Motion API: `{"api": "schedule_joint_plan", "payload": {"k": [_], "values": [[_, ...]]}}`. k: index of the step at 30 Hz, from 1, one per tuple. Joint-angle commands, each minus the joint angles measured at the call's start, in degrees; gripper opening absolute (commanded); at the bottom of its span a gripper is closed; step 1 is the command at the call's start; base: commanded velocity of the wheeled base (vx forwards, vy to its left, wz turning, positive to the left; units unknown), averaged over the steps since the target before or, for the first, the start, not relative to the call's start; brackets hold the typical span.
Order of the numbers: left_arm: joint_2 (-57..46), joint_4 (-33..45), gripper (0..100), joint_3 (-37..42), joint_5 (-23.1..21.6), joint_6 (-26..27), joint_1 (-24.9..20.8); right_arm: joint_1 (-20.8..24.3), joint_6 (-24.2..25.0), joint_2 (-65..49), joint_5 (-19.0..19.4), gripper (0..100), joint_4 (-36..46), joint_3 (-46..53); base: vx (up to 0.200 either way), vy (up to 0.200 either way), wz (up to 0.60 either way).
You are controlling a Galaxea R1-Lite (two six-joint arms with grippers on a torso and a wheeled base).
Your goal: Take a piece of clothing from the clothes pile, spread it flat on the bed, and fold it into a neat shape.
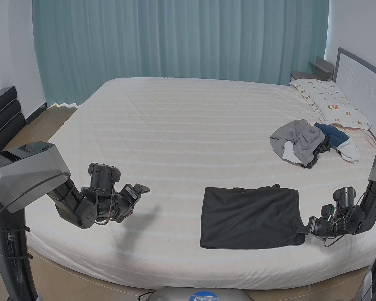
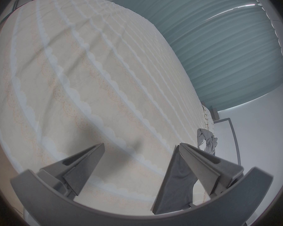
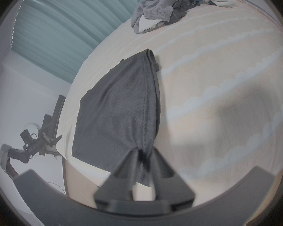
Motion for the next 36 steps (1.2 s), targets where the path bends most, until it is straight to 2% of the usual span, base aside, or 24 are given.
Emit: {"api": "schedule_joint_plan", "payload": {"k": [1, 12, 13, 18, 21, 23, 24, 26, 27, 29, 30, 31, 36], "values": [[0.1, 0.0, 100, 0.0, 0.0, 0.0, 0.0, -0.9, -1.3, -0.5, 0.0, 0, -0.3, 1.6, 0.000, 0.000, 0.00], [0.1, 0.0, 100, 0.0, 0.0, 0.0, 0.0, -2.0, -3.5, -0.1, 0.0, 0, -0.6, 1.5, 0.000, 0.000, 0.00], [0.1, 0.0, 100, 0.0, 0.0, -0.1, 0.0, -1.8, -3.6, -0.3, 0.1, 100, -0.6, 1.6, 0.000, 0.000, 0.00], [0.1, 0.0, 100, 0.0, 0.0, -0.1, 0.0, -2.2, -2.0, -3.3, 0.4, 100, -0.7, 0.8, 0.000, 0.000, 0.00], [0.1, 0.0, 100, 0.0, 0.0, 0.0, 0.0, -1.7, 8.1, -7.1, 2.1, 100, -0.8, -0.3, 0.000, 0.000, 0.00], [0.1, 0.0, 100, 0.0, 0.1, -0.1, 0.0, -1.5, 9.8, -7.6, 2.4, 100, -0.8, -0.4, 0.000, 0.000, 0.00], [0.1, -0.1, 100, 0.1, 0.7, -0.1, -0.1, -0.8, 18.2, -8.3, 3.4, 100, -1.0, -0.8, 0.000, 0.000, 0.00], [0.2, -0.1, 100, -0.1, 1.6, -0.2, -0.3, -0.7, 24.1, -7.7, 3.7, 100, -3.8, -0.5, 0.000, 0.000, 0.00], [0.4, -0.1, 100, -0.1, 1.7, -0.2, -0.4, -0.8, 26.3, -6.6, 3.6, 100, -5.8, -0.5, 0.000, 0.000, 0.00], [0.4, -0.1, 100, -0.2, 1.8, -0.2, -0.5, -0.9, 26.9, -6.3, 3.6, 100, -6.4, -0.4, -0.200, 0.000, 0.00], [0.7, -0.1, 100, -0.3, 2.2, -0.1, -0.9, -1.0, 31.2, -4.0, 3.4, 100, -13.5, 0.4, -0.200, 0.000, 0.00], [0.8, -0.1, 100, -0.5, 2.4, 0.0, -1.0, -1.0, 32.8, -3.4, 3.5, 100, -16.1, 0.9, 0.000, 0.000, 0.00], [0.1, 0.0, 100, -0.8, 2.4, -0.3, -1.5, -0.3, 38.2, -1.4, 3.6, 100, -23.2, 2.6, 0.000, 0.000, 0.00]]}}
